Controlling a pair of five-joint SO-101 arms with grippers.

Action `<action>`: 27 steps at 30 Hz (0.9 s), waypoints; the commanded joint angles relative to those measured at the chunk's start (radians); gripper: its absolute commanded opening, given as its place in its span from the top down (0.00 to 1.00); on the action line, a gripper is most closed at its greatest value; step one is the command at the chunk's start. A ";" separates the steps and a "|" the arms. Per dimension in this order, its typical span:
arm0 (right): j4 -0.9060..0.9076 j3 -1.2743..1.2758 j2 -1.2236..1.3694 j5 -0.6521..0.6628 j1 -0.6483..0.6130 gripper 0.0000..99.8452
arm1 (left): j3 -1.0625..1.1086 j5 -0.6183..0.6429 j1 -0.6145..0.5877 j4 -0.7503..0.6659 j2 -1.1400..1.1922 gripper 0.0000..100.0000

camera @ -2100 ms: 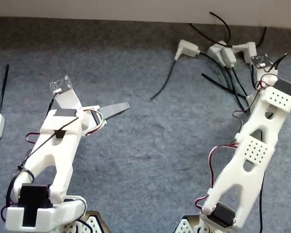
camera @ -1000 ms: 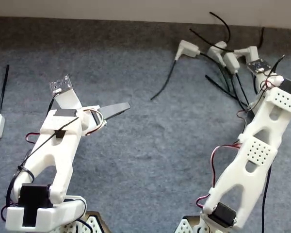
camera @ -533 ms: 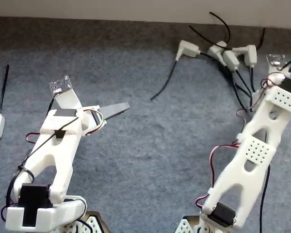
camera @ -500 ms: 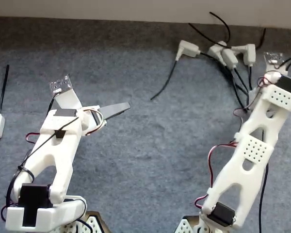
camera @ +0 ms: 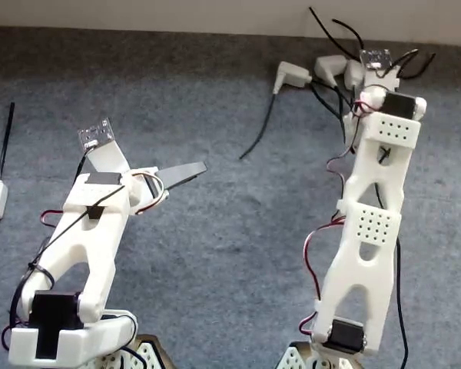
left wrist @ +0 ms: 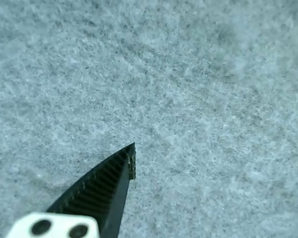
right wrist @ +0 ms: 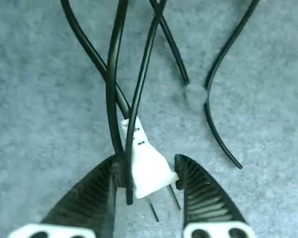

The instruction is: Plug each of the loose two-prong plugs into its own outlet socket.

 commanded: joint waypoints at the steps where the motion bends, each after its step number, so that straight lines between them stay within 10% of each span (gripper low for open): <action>1: 0.039 -0.119 0.047 0.077 0.053 0.86 | -0.008 -0.006 0.021 -0.012 -0.033 0.30; 12: 0.039 -0.120 0.036 0.117 0.054 0.69 | -0.010 -0.008 0.041 -0.012 -0.030 0.30; 27: -0.039 -0.122 0.028 0.118 0.145 0.68 | -0.002 -0.008 0.041 -0.037 -0.030 0.30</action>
